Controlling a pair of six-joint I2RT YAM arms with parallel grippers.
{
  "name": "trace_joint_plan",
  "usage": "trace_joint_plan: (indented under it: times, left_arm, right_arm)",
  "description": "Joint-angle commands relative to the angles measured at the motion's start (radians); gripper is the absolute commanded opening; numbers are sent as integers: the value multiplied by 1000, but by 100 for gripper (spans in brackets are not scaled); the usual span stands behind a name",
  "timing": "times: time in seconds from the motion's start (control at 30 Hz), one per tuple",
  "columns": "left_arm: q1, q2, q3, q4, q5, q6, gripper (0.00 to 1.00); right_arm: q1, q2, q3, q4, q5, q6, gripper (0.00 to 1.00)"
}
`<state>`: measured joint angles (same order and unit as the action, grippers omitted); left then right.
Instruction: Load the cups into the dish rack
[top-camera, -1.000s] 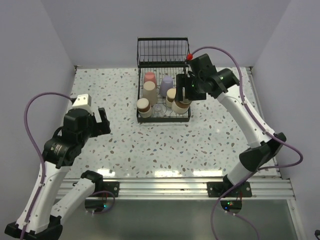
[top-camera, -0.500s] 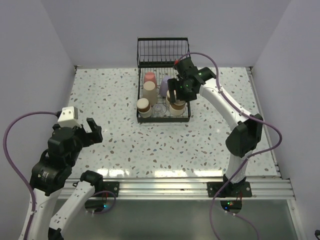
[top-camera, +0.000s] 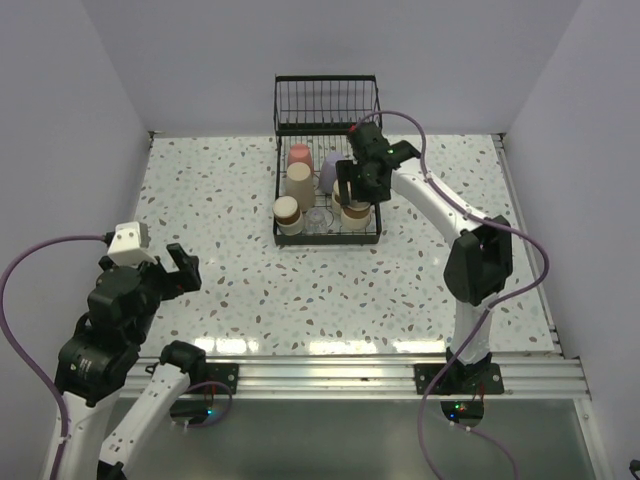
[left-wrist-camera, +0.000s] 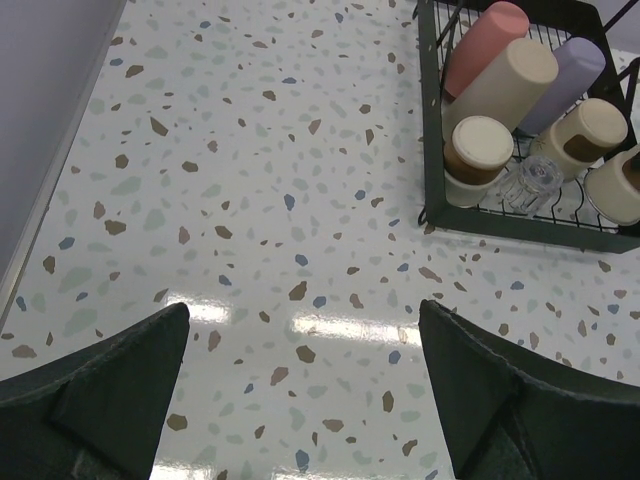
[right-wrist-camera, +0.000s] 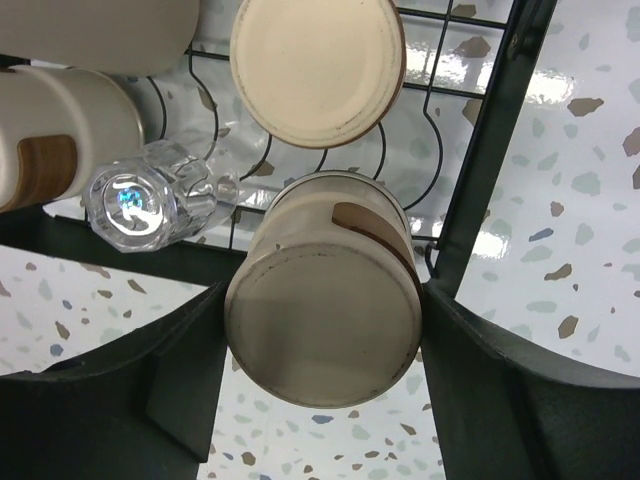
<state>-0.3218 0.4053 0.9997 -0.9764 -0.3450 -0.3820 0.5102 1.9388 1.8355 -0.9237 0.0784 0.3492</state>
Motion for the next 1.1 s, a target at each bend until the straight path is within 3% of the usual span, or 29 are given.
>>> trace_joint_plan:
  times: [0.0, 1.07]
  left_arm:
    - [3, -11, -10, 8, -9, 2, 100]
    - [3, -39, -21, 13, -12, 0, 100]
  right_arm:
    - [-7, 9, 15, 66, 35, 11, 0]
    - [-13, -12, -214, 210, 138, 51, 0]
